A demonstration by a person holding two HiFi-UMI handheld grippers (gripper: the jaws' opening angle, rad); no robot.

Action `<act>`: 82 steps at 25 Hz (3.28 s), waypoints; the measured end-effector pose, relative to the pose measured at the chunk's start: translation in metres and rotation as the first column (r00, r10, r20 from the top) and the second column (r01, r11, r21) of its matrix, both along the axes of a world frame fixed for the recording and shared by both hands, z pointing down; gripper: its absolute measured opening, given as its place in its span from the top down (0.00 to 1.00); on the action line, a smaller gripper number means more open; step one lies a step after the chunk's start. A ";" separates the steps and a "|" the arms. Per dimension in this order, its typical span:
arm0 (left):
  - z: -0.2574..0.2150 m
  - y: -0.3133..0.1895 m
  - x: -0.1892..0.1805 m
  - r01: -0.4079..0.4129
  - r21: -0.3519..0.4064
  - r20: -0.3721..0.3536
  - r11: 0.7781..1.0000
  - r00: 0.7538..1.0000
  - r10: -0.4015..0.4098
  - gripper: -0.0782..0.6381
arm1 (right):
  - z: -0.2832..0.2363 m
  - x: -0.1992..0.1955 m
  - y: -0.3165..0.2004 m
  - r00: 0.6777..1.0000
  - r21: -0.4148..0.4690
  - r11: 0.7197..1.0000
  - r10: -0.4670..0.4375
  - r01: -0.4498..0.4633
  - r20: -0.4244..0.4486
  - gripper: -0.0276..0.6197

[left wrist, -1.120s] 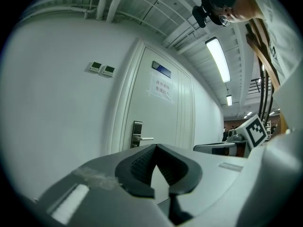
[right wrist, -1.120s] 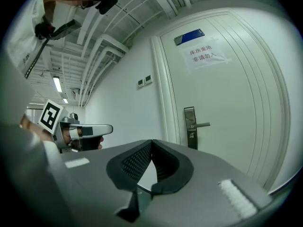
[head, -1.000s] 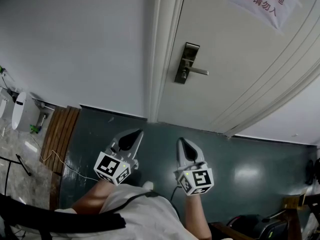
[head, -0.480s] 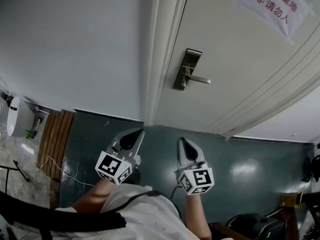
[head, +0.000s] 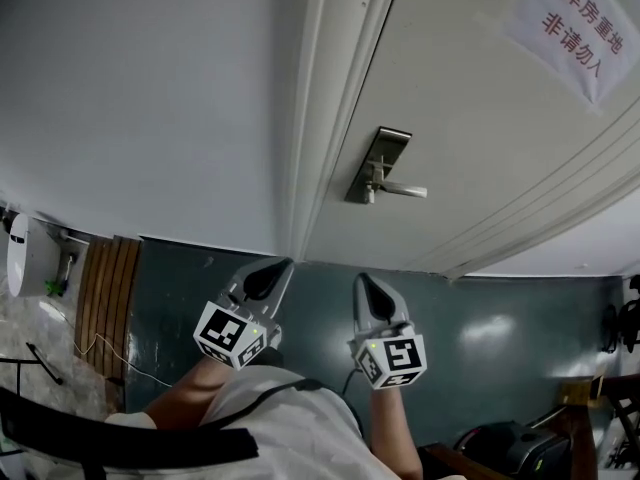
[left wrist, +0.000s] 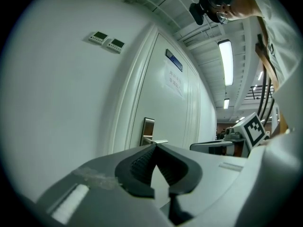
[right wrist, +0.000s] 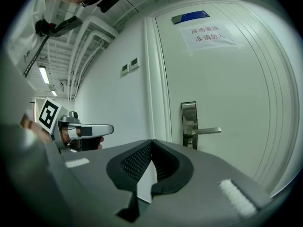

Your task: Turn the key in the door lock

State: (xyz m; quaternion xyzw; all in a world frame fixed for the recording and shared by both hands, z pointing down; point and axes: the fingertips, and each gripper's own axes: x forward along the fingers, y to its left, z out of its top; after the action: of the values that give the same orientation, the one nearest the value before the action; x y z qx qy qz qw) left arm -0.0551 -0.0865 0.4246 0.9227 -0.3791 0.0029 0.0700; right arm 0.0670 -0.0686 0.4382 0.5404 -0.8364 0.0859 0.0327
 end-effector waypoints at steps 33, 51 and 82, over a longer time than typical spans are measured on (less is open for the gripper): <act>0.007 -0.132 0.014 -0.079 -0.026 0.016 0.997 0.997 0.080 0.88 | 0.021 0.016 -0.127 0.993 -0.035 0.996 0.085 -0.082 0.085 0.94; 0.008 -0.127 0.034 -0.002 -0.026 0.047 1.000 0.999 0.003 0.89 | 0.097 0.061 -0.183 0.711 -0.208 0.978 0.139 0.011 0.689 0.85; 0.008 -0.124 0.014 0.048 -0.003 0.085 0.999 0.995 -0.047 0.89 | 0.120 0.067 -0.226 0.916 -0.248 0.954 0.243 -0.166 0.319 0.90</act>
State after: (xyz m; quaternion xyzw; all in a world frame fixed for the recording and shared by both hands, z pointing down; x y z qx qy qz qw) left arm -0.0408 -0.2106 0.4321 0.9122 -0.4036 0.0412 0.0565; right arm 0.1337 -0.2944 0.5580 0.5949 -0.7533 0.2729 -0.0653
